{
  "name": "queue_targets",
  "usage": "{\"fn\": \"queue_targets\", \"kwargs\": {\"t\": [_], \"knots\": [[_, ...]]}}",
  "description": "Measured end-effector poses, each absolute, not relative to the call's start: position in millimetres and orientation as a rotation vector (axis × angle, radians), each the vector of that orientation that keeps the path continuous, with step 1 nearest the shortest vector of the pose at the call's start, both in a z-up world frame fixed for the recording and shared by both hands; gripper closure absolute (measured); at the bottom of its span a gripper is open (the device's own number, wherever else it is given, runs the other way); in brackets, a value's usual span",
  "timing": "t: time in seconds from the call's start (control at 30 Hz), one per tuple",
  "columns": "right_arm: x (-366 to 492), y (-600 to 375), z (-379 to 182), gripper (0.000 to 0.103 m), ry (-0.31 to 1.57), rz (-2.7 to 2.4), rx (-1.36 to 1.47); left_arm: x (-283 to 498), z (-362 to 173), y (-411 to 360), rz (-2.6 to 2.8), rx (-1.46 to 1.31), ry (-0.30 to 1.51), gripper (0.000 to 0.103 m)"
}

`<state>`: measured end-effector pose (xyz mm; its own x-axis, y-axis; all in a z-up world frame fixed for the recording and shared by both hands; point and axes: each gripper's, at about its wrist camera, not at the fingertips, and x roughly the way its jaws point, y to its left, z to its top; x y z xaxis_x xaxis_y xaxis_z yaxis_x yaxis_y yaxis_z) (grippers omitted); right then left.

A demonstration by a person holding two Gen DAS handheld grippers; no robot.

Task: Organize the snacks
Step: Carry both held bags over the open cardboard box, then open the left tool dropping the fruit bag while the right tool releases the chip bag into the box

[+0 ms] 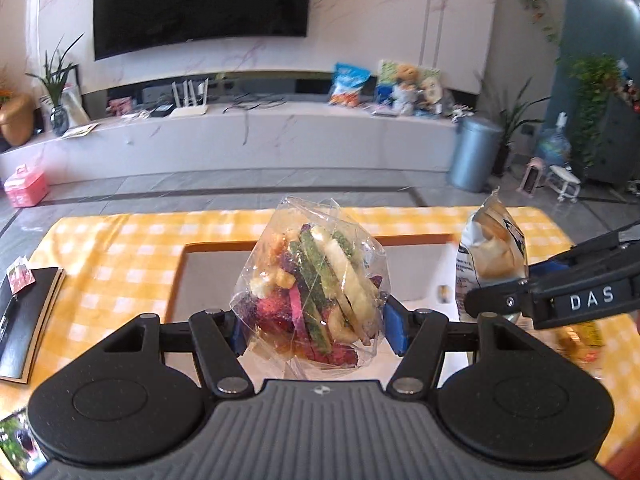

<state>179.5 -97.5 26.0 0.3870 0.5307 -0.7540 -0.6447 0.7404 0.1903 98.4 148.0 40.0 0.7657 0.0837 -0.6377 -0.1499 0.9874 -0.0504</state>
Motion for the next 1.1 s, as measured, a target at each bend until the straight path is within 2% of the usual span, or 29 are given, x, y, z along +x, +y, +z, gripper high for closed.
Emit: {"fn": "queue_targets", "kwargs": {"t": [0.47,0.93,1.1], "knots": [[242.2,-8.7,-52.4,0.056,1.055,0.661,-0.231,134.9,-9.3,176.3,0.174,0.009,0.872,0.031],[260.0,13.1,-90.3,0.053,1.146,0.656,-0.207,144.0,-26.5,183.8,0.244,0.014,0.947,0.031],[260.9,12.9,-90.1,0.051,1.15,0.66,-0.21,143.9,-24.9,182.9,0.254,0.029,0.945,0.026]]}}
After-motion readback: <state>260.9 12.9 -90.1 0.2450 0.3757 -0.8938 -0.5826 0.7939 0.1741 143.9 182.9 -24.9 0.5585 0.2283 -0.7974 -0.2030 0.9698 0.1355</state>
